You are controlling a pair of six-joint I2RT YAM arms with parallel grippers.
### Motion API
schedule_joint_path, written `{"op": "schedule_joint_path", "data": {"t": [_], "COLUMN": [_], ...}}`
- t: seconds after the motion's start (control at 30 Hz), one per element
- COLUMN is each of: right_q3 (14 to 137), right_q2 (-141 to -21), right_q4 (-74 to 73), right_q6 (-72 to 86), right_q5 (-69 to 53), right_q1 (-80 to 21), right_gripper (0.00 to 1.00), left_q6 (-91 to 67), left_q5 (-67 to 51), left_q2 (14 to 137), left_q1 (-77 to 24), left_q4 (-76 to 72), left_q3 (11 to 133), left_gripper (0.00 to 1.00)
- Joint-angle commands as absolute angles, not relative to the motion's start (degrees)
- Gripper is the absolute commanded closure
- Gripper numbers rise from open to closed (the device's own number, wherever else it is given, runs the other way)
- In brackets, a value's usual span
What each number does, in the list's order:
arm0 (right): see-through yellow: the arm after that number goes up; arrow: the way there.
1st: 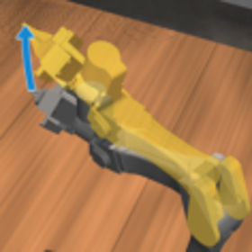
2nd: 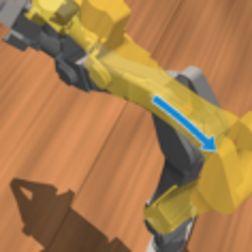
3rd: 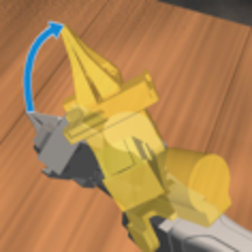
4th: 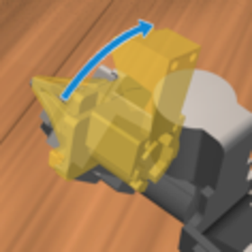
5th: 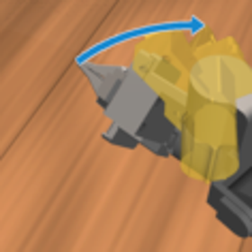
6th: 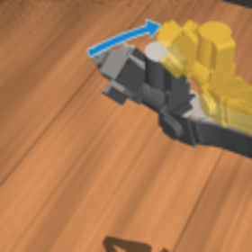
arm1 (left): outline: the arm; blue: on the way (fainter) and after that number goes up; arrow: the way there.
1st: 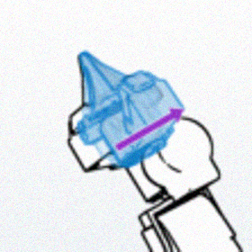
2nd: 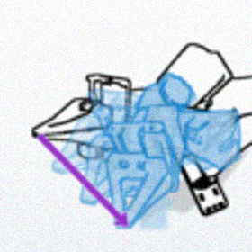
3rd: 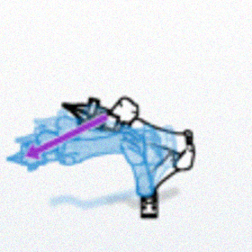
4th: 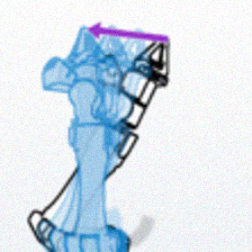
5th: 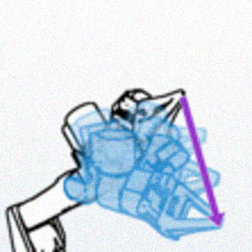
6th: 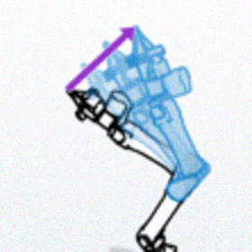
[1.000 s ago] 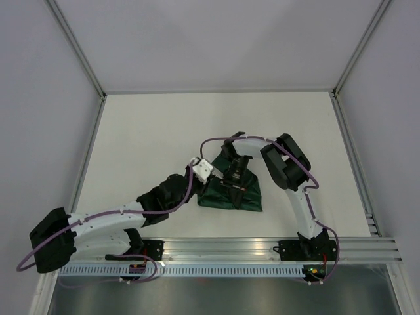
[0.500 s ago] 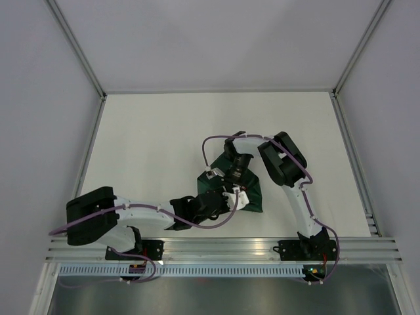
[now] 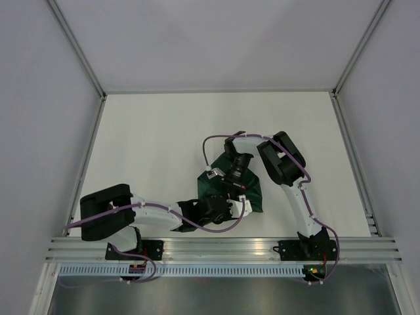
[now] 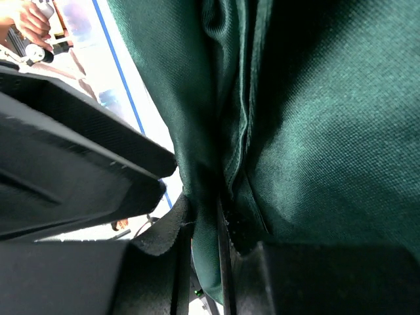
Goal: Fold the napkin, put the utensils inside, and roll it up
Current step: Roll the napkin with the utensil
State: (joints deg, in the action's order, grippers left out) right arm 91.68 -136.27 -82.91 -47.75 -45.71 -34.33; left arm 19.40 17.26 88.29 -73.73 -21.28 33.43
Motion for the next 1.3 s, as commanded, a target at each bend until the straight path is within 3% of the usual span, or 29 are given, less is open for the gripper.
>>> {"op": "schedule_joint_path", "data": {"t": [0.0,0.53,0.63,0.77,0.93,0.97,1.03,1.27], "right_q3": [91.9,92.6,92.8,92.9,93.0,92.9,92.8,91.8], "right_q2": [-140.8,-141.5,-141.6,-141.7,-141.3,-141.2,-140.7,-134.0], "right_q4": [-68.3,-68.8,-68.9,-68.9,-68.8,-68.8,-68.7,-67.2], "right_q6": [-49.6,-49.4,-49.1,-49.0,-49.0,-49.0,-48.9,-48.1], "right_q5": [-32.4,-32.3,-32.3,-32.6,-32.9,-33.1,-33.7,-38.7], "right_q1": [-33.4,-33.3,-33.3,-33.3,-33.4,-33.3,-33.3,-32.1], "right_gripper": [0.96,0.96,0.96,0.96,0.96,0.95,0.94,0.61], "left_q6": [20.0,16.4,15.5,14.0,11.7,11.3,10.2,6.2], "left_q5": [14.8,14.3,13.2,11.8,10.1,9.4,7.7,0.3], "left_q2": [89.1,95.8,96.8,97.5,97.4,97.3,97.3,96.9], "left_q1": [-73.9,-73.3,-73.1,-73.1,-72.7,-72.2,-71.7,-66.9], "left_q4": [-22.1,-25.1,-25.0,-24.7,-23.8,-23.4,-22.6,-20.4], "left_q3": [35.2,33.8,33.9,33.9,33.7,33.8,33.9,34.2], "left_gripper": [0.43,0.42,0.49,0.71,0.87,0.94,0.98,0.98]}}
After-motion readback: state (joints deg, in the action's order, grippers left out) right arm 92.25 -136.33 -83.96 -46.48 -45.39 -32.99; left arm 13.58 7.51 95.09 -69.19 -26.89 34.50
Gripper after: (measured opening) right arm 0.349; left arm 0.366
